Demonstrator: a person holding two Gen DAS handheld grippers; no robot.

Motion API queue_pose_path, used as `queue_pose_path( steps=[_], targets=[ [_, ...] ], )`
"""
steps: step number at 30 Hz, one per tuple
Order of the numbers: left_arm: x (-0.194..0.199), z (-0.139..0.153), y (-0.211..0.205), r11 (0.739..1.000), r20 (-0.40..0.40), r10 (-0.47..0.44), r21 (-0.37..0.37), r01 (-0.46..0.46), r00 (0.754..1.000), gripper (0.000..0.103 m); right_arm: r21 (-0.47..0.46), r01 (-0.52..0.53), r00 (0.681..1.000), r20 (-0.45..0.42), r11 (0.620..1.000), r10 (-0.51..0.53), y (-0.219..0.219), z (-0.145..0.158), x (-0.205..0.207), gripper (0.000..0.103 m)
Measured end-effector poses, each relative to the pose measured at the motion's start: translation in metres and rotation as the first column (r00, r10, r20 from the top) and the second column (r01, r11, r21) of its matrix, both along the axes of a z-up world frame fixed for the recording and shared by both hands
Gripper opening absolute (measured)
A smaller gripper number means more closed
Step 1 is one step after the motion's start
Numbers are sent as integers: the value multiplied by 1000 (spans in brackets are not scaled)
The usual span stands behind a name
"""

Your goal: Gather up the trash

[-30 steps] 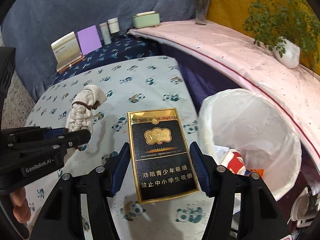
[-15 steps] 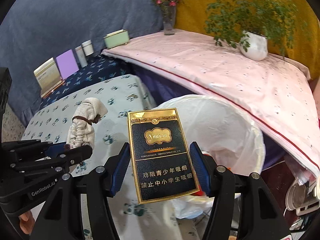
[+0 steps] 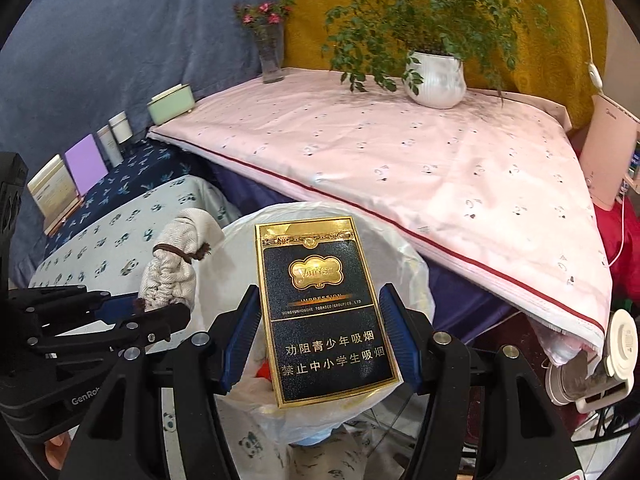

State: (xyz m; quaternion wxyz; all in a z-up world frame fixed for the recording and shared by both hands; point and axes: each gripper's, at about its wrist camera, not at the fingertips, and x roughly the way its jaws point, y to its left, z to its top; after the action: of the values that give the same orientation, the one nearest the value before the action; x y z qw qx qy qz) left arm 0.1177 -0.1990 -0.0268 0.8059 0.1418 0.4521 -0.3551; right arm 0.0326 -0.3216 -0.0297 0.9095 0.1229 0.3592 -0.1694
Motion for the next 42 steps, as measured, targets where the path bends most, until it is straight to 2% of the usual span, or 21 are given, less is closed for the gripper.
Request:
queue_pose_path(
  steps=[4, 9, 21, 27, 35, 38, 42],
  targets=[
    [7, 1, -1, 1000, 12, 20, -12, -20, 1000, 49, -3, 10, 1000, -3, 1000, -10, -8, -1, 4, 58],
    [20, -1, 10, 997, 0, 69, -27, -69, 998, 53, -5, 5, 1000, -6, 1000, -5, -10, -3, 12, 58],
    [35, -4, 40, 988, -1, 151, -28, -151, 988, 55, 2, -54, 998, -35, 999, 54, 8, -14, 43, 59],
    [36, -3, 51, 984, 20, 176, -26, -176, 984, 60, -7, -71, 997, -28, 997, 71, 19, -11, 55, 59],
    [36, -1, 61, 980, 23, 197, -29, -196, 980, 61, -26, -70, 997, -21, 997, 69, 24, -2, 55, 61],
    [34, 1, 66, 978, 37, 208, -34, -207, 977, 69, -28, -72, 997, -22, 997, 71, 25, -1, 51, 62],
    [31, 3, 68, 977, 51, 211, -32, -209, 976, 69, -35, -72, 997, -25, 997, 71, 28, 1, 45, 65]
  ],
)
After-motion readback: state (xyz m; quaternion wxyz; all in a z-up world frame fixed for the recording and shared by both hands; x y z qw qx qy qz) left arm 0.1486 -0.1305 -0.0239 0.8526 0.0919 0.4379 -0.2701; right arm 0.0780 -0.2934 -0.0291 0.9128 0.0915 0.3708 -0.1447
